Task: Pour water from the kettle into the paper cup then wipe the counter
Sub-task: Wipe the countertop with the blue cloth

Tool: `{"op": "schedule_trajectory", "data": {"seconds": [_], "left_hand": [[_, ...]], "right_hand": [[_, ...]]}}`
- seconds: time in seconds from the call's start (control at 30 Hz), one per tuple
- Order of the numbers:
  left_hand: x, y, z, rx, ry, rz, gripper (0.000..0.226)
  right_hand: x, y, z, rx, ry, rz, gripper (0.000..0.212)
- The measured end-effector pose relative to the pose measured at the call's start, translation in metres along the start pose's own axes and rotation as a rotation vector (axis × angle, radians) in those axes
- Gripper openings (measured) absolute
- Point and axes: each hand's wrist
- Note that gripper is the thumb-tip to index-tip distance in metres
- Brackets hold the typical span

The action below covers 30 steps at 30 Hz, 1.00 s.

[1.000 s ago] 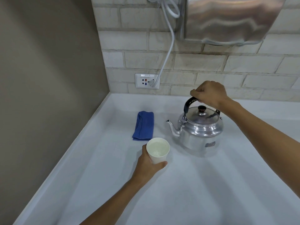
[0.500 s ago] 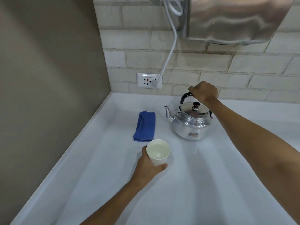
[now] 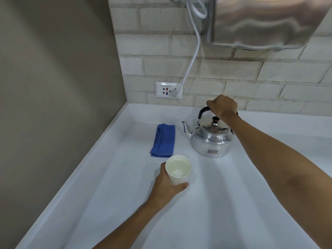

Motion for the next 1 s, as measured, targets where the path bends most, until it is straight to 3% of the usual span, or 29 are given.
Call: {"op": "schedule_trajectory", "data": {"seconds": [0.13, 0.27, 0.37, 0.47, 0.57, 0.73, 0.87, 1.0], "left_hand": [[-0.001, -0.008, 0.004, -0.015, 0.013, 0.091, 0.076], [-0.007, -0.046, 0.017, 0.047, 0.072, 0.218, 0.090], [-0.006, -0.083, 0.024, 0.097, 0.045, 0.150, 0.083], [0.011, -0.104, 0.019, 0.115, 0.047, 0.013, 0.068], [0.035, -0.102, 0.011, 0.200, 0.107, -0.035, 0.058], [0.083, -0.068, -0.005, 0.394, 0.226, -0.022, 0.051], [0.126, -0.037, -0.012, 0.697, 0.280, 0.028, 0.051], [0.161, -0.021, -0.004, 0.947, 0.188, 0.106, 0.054]], "right_hand": [[-0.005, 0.000, -0.002, -0.025, -0.040, -0.024, 0.038], [-0.039, 0.002, -0.001, 0.087, -0.237, -0.310, 0.024], [-0.088, 0.010, 0.000, 0.259, -0.324, -0.430, 0.029], [-0.143, 0.029, -0.010, 0.301, -0.274, -0.295, 0.032], [-0.185, 0.053, -0.029, 0.140, -0.238, -0.045, 0.035], [-0.225, 0.082, -0.060, -0.143, -0.160, 0.232, 0.060], [-0.237, 0.091, -0.067, -0.194, -0.115, 0.270, 0.065], [-0.238, 0.092, -0.066, -0.235, -0.117, 0.242, 0.070]]}}
Point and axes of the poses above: each hand's wrist, its own x-axis towards the middle knuckle, its own y-axis out of the palm, z = x × y, and after that the axes turned 1 degree about -z, right-handed
